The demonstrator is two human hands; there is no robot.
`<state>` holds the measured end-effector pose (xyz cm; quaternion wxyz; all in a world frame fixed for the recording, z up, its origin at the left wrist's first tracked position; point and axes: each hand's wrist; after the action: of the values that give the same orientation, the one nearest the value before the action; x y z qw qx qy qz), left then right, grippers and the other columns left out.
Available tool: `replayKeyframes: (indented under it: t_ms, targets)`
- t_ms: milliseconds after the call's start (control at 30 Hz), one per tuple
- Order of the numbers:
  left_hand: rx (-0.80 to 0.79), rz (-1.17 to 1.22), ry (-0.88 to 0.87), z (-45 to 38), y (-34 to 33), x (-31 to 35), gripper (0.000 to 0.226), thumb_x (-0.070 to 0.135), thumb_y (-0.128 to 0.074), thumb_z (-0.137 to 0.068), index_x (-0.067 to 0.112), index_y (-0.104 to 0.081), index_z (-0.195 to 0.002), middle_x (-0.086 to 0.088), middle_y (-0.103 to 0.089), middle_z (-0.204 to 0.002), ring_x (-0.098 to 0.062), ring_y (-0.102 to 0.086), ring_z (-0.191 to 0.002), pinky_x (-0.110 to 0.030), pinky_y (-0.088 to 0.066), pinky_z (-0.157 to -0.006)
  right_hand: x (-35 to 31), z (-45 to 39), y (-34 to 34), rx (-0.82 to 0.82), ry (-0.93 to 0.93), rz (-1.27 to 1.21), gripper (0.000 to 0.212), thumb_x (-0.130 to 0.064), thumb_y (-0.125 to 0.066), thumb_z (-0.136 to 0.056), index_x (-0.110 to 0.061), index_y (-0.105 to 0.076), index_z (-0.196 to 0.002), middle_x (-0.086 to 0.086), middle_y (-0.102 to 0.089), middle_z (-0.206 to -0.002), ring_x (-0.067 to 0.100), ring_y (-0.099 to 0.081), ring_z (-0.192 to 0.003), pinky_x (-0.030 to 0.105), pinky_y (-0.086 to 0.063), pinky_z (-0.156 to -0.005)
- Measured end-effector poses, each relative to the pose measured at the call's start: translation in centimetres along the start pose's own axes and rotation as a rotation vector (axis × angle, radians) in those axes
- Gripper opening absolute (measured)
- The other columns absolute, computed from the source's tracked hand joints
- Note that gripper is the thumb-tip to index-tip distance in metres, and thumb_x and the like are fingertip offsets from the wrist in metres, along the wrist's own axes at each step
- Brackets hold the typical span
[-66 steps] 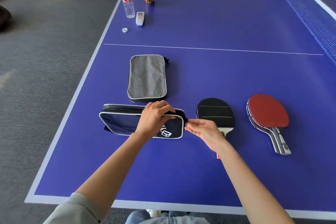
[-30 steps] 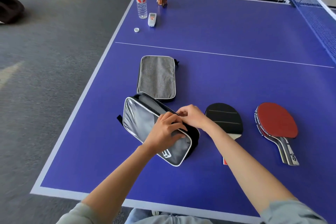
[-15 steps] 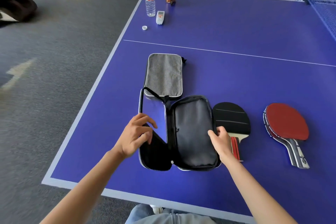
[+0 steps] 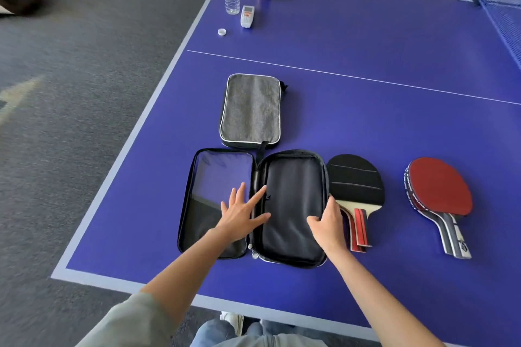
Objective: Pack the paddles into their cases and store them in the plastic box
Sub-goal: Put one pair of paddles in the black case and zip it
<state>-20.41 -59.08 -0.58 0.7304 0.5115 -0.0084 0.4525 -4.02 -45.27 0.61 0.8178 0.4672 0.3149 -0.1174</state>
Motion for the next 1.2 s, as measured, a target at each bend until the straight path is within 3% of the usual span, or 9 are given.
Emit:
replayKeyframes:
  t_ms: [133,267,467,567,633,700,833,1000,1200]
  targets:
    - [-0.059,-0.327,0.021,-0.3,-2.6,-0.4,0.083,0.066,-0.045,-0.084,0.049,0.012,-0.143,-0.015,0.032,-0.152,-0.043,0.032,-0.135,-0.068,0.005,-0.107,0.3,0.4,-1.2,0.099,0.305,0.504,0.085,-0.013,-0.069,-0.074,-0.011,-0.024,-0.147,0.016,-0.024,-0.150,0.033,-0.030,-0.134,0.039,-0.033,-0.109]
    - [-0.063,-0.410,-0.009,0.0,-3.3,-1.4,0.087,0.067,-0.044,-0.084,0.048,0.019,-0.141,-0.015,0.036,-0.150,-0.043,0.036,-0.133,-0.069,0.007,-0.106,0.6,-0.3,-2.6,-0.023,0.485,0.528,0.065,-0.026,-0.056,-0.088,-0.023,-0.028,-0.147,0.011,-0.011,-0.158,0.031,-0.012,-0.145,0.041,-0.019,-0.117]
    - [-0.086,-0.372,-0.027,0.3,-3.0,-0.9,0.096,0.066,-0.051,-0.081,0.047,0.022,-0.140,-0.014,0.039,-0.148,-0.044,0.039,-0.131,-0.070,0.009,-0.104,3.4,0.5,-4.7,-0.071,0.489,0.726,0.062,-0.049,-0.020,-0.099,-0.029,0.013,-0.148,0.009,0.016,-0.158,0.029,0.015,-0.145,0.040,0.006,-0.118]
    - [-0.095,-0.338,0.003,0.2,-3.3,0.3,0.098,0.071,-0.052,-0.076,0.049,0.019,-0.140,-0.015,0.043,-0.146,-0.047,0.043,-0.126,-0.073,0.010,-0.101,2.2,0.0,-3.7,-0.052,0.496,0.646,0.062,-0.042,-0.038,-0.097,-0.027,-0.012,-0.151,0.011,-0.003,-0.160,0.032,-0.005,-0.146,0.042,-0.011,-0.118]
    - [-0.124,-0.356,0.010,0.2,-3.5,0.6,0.103,0.071,-0.056,-0.073,0.049,0.020,-0.140,-0.016,0.044,-0.144,-0.048,0.045,-0.124,-0.073,0.011,-0.100,1.8,-0.5,-2.2,0.116,0.460,0.523,0.056,-0.024,-0.058,-0.087,-0.018,-0.040,-0.140,0.015,-0.027,-0.153,0.034,-0.030,-0.136,0.044,-0.028,-0.111]
    - [-0.146,-0.357,0.019,0.3,-3.5,0.5,0.106,0.069,-0.058,-0.073,0.049,0.021,-0.140,-0.017,0.045,-0.144,-0.047,0.045,-0.123,-0.073,0.012,-0.100,2.2,-1.0,-0.6,0.281,0.355,0.472,0.055,-0.010,-0.067,-0.078,-0.010,-0.050,-0.130,0.018,-0.039,-0.144,0.037,-0.041,-0.126,0.047,-0.036,-0.104]
    - [-0.165,-0.350,0.034,0.3,-3.5,0.4,0.107,0.069,-0.059,-0.072,0.051,0.024,-0.137,-0.016,0.045,-0.143,-0.044,0.049,-0.119,-0.073,0.012,-0.100,3.5,-1.9,1.6,0.402,0.150,0.377,0.057,-0.015,-0.074,-0.075,-0.003,-0.051,-0.126,0.025,-0.045,-0.130,0.045,-0.044,-0.114,0.052,-0.038,-0.095]
    - [-0.168,-0.318,0.038,-0.2,-3.7,0.2,0.110,0.069,-0.061,-0.071,0.053,0.029,-0.132,-0.013,0.048,-0.141,-0.041,0.052,-0.116,-0.072,0.015,-0.099,4.9,-3.3,2.9,0.370,0.022,0.390,0.063,-0.020,-0.073,-0.077,-0.011,-0.046,-0.134,0.022,-0.032,-0.145,0.044,-0.032,-0.127,0.055,-0.036,-0.097]
    - [-0.147,-0.275,0.039,-0.2,-4.0,-0.2,0.111,0.070,-0.063,-0.068,0.060,0.033,-0.125,-0.005,0.054,-0.136,-0.038,0.055,-0.115,-0.069,0.020,-0.098,6.0,-4.4,4.1,0.400,0.057,0.342,0.058,-0.017,-0.075,-0.073,-0.016,-0.053,-0.127,0.022,-0.033,-0.141,0.045,-0.032,-0.118,0.051,-0.041,-0.092]
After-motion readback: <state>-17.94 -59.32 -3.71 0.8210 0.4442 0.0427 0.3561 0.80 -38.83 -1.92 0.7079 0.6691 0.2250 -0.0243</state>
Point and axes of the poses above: each hand's wrist, its own z-axis away from the middle knuckle, its own y-axis out of the back of the hand, x = y × z
